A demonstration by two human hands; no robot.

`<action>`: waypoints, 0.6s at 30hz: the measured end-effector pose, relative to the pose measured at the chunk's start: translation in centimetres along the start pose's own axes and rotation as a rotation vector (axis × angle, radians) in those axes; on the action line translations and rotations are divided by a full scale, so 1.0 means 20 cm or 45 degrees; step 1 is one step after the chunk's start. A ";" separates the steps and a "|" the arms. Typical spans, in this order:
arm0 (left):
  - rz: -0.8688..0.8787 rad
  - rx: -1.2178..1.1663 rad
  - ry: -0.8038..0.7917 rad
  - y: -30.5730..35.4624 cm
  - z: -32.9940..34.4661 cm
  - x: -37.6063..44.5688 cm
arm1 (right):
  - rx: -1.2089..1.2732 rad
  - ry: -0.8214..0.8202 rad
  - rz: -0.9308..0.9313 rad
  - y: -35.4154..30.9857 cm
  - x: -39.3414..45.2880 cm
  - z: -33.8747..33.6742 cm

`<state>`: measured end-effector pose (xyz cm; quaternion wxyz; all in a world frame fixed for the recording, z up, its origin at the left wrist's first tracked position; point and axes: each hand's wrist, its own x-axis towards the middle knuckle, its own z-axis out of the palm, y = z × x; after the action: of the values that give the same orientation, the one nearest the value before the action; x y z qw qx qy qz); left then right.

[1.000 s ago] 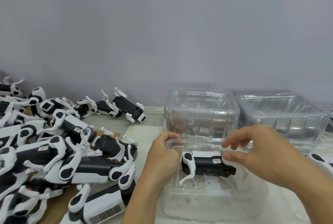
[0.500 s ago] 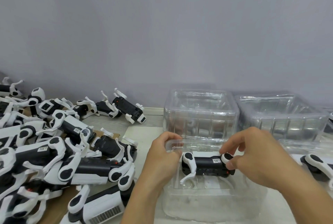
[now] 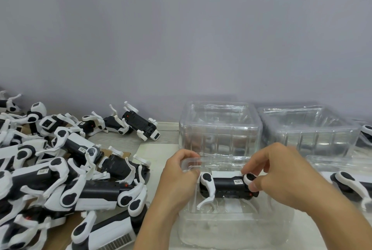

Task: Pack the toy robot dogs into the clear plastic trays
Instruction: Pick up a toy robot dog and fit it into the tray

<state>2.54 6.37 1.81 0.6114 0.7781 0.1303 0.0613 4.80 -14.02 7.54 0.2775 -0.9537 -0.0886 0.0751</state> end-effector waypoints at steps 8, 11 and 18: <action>0.017 0.025 -0.020 0.00 0.00 0.00 | -0.109 -0.020 -0.105 -0.04 0.00 0.05; 0.025 0.031 -0.009 0.00 0.00 0.00 | -0.274 0.004 -0.153 -0.06 0.01 0.11; 0.048 0.036 -0.005 0.00 0.00 0.00 | -0.298 0.044 -0.249 -0.06 0.03 0.15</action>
<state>2.59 6.29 1.82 0.5994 0.7891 0.1154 0.0695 4.60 -11.35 5.63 0.1720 -0.9675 -0.1844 0.0204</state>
